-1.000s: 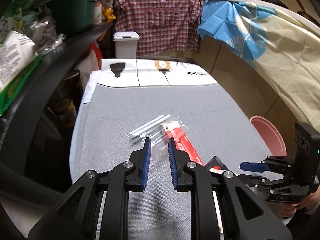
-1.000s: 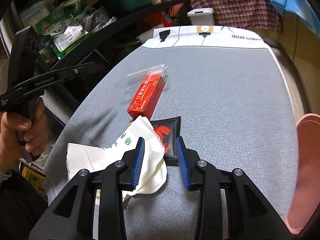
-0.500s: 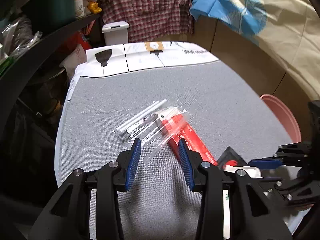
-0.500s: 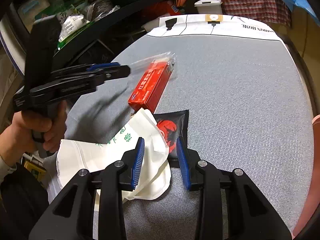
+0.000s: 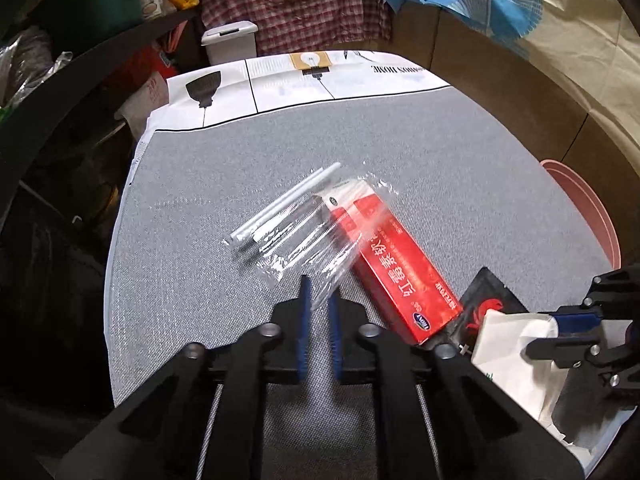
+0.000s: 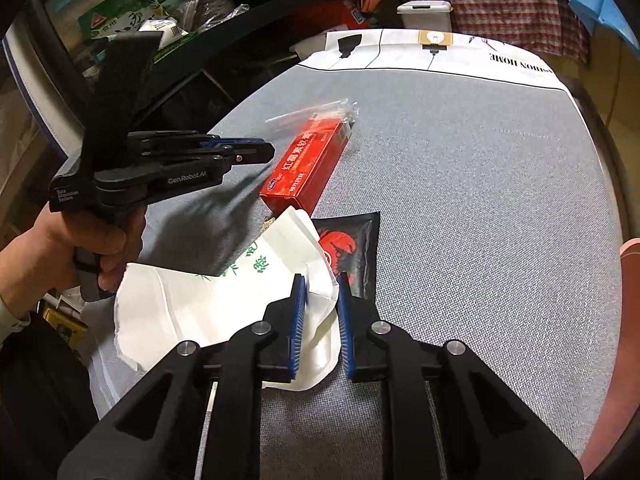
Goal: Collect trash
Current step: 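Grasp the plastic straw wrapper with the left tool while the right tool grasps the white paper bag, then carry the straw wrapper and paper bag in both tools over the pink bin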
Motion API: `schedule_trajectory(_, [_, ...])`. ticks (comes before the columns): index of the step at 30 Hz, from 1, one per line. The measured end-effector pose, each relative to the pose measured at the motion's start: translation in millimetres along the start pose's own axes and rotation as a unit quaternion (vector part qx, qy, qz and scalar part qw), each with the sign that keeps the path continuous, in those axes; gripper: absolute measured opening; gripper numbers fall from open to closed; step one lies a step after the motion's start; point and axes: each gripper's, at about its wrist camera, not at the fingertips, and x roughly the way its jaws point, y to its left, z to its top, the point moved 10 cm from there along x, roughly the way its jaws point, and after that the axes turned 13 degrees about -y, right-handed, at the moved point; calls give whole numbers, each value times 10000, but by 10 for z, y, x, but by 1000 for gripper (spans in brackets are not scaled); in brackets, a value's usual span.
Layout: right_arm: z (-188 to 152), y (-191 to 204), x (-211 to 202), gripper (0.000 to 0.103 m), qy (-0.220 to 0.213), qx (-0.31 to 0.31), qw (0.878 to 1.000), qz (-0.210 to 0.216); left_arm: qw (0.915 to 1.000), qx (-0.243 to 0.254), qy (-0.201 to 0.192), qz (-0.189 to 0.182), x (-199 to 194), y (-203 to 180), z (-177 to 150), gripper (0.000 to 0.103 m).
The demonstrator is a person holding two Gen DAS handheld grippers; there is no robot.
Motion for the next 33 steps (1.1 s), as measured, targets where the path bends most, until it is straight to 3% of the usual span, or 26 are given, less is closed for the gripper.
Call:
schedule_trajectory(17, [235,-46,-415,10,-568,140,9983,23,9995,-86,-312,29,-293,-26,157,1])
schedule_trajectory(33, [417,-279,-806,10,-1117,235,9922,-507,9975,-132,-699,11,-652,-156,325,1])
